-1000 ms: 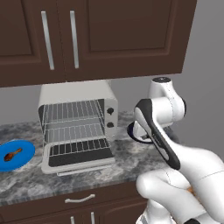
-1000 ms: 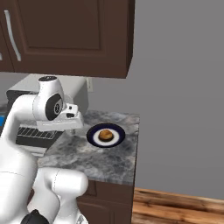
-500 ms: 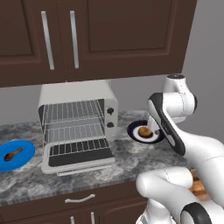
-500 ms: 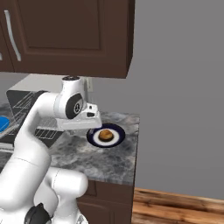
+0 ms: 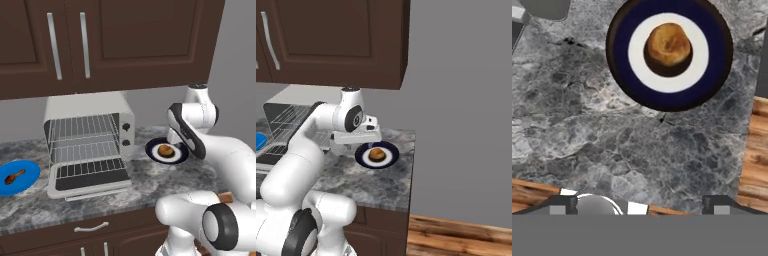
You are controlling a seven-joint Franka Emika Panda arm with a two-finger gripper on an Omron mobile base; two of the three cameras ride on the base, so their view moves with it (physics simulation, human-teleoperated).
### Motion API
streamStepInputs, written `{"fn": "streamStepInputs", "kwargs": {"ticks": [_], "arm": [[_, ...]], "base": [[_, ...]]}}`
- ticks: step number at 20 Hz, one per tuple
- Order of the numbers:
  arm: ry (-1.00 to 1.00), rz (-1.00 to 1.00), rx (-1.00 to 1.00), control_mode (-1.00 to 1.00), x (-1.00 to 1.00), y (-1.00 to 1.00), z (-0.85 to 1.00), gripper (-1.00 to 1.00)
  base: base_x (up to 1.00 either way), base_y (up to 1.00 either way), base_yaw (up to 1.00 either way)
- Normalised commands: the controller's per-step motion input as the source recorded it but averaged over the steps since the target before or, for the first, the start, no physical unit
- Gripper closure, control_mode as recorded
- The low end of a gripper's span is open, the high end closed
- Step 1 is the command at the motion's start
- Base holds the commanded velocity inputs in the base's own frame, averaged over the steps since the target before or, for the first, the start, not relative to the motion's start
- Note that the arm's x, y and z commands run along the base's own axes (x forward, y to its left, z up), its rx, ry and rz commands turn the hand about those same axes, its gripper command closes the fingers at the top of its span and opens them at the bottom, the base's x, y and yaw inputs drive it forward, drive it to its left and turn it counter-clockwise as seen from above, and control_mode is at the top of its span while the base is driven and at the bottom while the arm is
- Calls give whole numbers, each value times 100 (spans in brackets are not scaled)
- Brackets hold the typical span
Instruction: Open the toaster oven door. Place the bread on the bottom rack in the toaster oven and place the chicken drumstick on the top rack.
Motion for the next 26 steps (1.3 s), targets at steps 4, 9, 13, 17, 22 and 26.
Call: {"fn": "streamStepInputs", "kwargs": {"ticks": [4,9,13,17,22,26], "arm": [[0,0,0,-100,38,4,-36,-100],[-1,0,0,-100,31,2,-37,-100],[-8,0,0,-100,5,5,-30,-100],[-3,0,0,-100,3,10,-27,-100],[0,0,0,-100,25,15,-31,-100],[0,0,0,-100,31,1,-19,-100]], "base": [[0,0,0],[0,0,0],[0,0,0],[0,0,0],[0,0,0],[0,0,0]]}}
